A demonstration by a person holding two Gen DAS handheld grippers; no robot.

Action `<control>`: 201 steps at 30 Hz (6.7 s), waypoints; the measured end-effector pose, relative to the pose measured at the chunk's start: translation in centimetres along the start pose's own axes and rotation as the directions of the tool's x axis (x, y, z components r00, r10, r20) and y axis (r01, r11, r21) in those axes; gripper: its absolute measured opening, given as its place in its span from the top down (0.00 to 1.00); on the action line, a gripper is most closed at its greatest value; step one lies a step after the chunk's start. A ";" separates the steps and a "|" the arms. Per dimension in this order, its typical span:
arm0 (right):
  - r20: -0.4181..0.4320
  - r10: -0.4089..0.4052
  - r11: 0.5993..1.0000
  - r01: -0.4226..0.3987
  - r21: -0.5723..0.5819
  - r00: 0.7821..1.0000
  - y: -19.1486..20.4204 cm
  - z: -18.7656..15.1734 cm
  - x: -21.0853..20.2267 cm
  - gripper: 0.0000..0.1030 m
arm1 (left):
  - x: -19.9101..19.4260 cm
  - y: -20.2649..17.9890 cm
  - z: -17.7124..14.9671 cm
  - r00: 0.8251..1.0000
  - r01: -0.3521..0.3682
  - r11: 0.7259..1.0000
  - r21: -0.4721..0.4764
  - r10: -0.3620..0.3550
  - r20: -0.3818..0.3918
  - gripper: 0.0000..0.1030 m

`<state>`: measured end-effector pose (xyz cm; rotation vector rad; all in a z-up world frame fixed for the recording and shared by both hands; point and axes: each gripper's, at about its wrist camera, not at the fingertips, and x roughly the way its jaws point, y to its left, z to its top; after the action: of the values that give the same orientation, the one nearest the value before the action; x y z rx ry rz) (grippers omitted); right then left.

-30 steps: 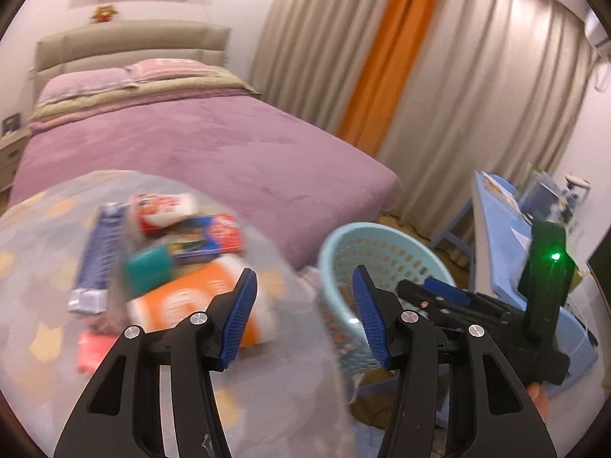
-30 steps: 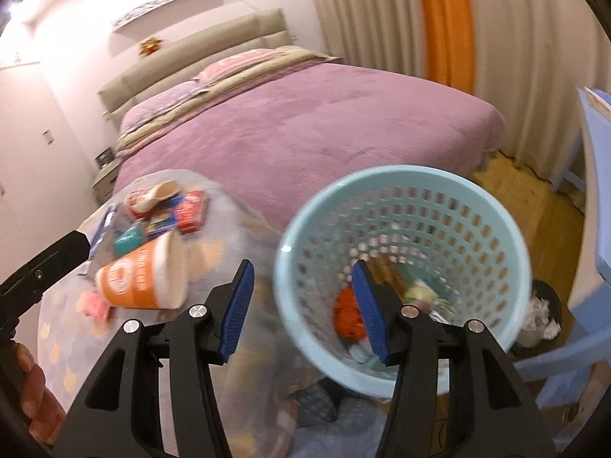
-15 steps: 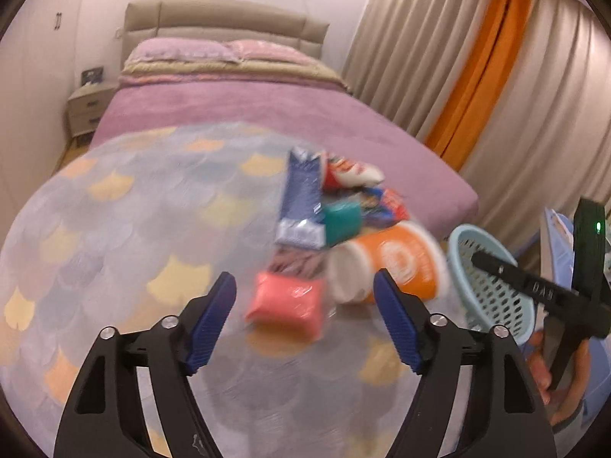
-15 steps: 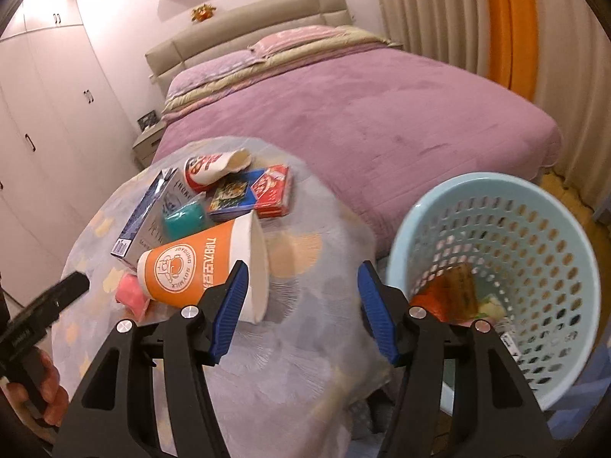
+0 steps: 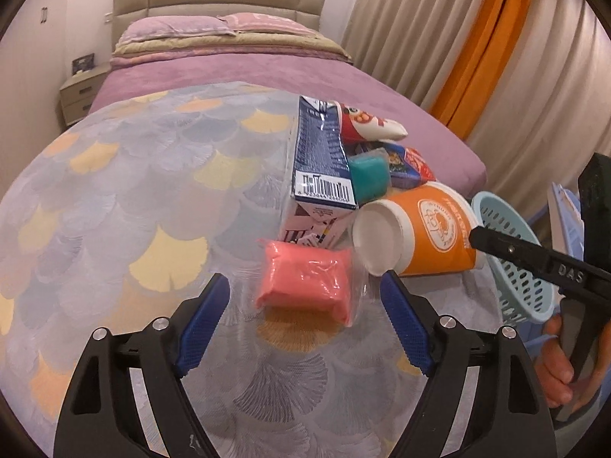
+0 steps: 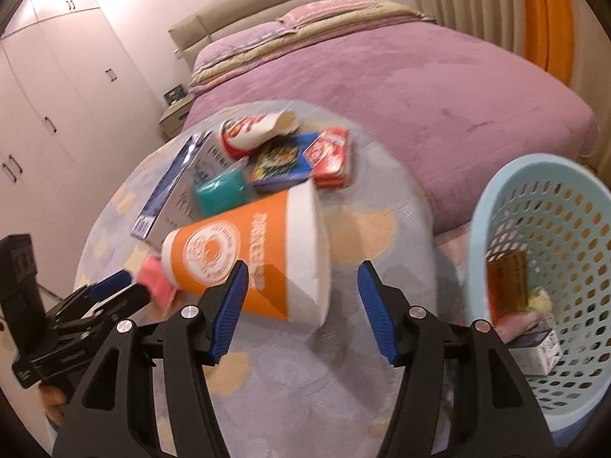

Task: Collect trash
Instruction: 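Grasp the pink packet with the left tool while the right tool grasps the orange-white cup, then carry the pink packet and orange-white cup into the blue basket and release both, then grasp the blue milk carton with the left tool while the right tool grasps the panda-print cup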

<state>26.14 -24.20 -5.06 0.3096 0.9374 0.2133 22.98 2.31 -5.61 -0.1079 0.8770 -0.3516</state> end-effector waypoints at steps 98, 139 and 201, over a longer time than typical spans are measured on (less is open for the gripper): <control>0.067 0.204 0.956 -0.185 -0.227 0.977 6.9 -2.6 -4.2 0.68 | -5.5 2.7 0.4 0.989 0.007 0.999 -0.043 -0.001 0.150 0.54; 0.071 -0.356 0.867 0.301 0.398 0.932 -20.4 -3.2 -10.5 0.57 | 8.5 -26.0 4.5 0.937 0.349 0.878 0.328 -0.327 -0.120 0.34; 0.070 -0.050 0.988 0.060 -0.141 0.996 4.7 11.0 5.8 0.23 | 5.3 1.1 8.0 1.000 -0.001 1.000 0.000 0.001 -0.023 0.65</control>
<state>38.25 -19.80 -1.69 0.1575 0.8590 0.2170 32.51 1.11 -4.69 -0.1039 0.8994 -0.3524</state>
